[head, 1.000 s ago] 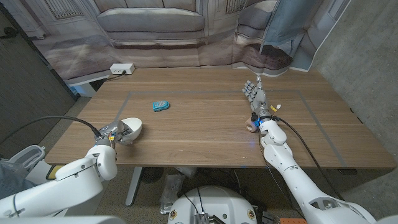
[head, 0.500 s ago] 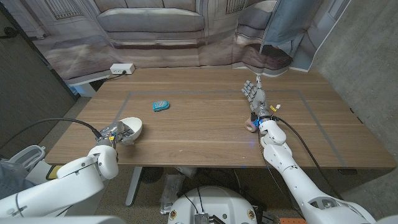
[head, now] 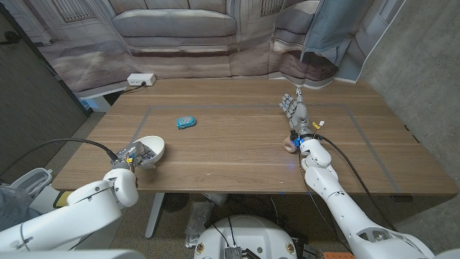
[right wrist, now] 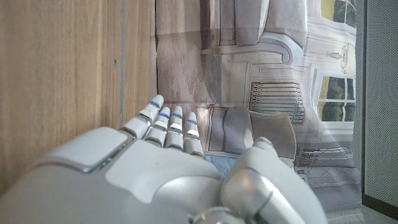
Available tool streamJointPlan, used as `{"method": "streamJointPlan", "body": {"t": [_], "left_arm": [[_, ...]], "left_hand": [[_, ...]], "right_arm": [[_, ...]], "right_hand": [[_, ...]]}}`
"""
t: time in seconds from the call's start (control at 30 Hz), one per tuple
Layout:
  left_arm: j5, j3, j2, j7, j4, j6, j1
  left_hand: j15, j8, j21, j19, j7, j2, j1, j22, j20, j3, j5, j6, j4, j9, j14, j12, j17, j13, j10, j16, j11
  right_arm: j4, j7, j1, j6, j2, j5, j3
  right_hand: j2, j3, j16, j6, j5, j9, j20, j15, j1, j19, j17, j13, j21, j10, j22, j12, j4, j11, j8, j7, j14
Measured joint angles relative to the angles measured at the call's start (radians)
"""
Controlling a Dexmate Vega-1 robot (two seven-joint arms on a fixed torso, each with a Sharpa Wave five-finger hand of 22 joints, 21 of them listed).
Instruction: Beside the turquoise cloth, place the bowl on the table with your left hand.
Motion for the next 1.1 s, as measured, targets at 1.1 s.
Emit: {"method": "streamJointPlan", "body": {"t": [1.1], "left_arm": [[-0.181,-0.079,0.084,-0.073,-0.054,0.081,0.003]], "left_hand": [[0.067,-0.088,-0.073,-0.154,0.026,-0.003,-0.261,-0.001,0.013,-0.045,0.003,-0.165,0.167,0.009,-0.207,-0.004,-0.03,-0.078,-0.236,-0.005,0.043]], "right_arm": [[-0.013,-0.005,-0.009,-0.013,0.001,-0.003,0.002]], "right_hand": [[0.005,0.0,0.0,0.006,0.0,0.0,0.0,-0.006,0.005,0.008,-0.002,0.0,0.0,0.005,0.0,0.0,0.0,0.005,0.0,-0.005,0.006]]}}
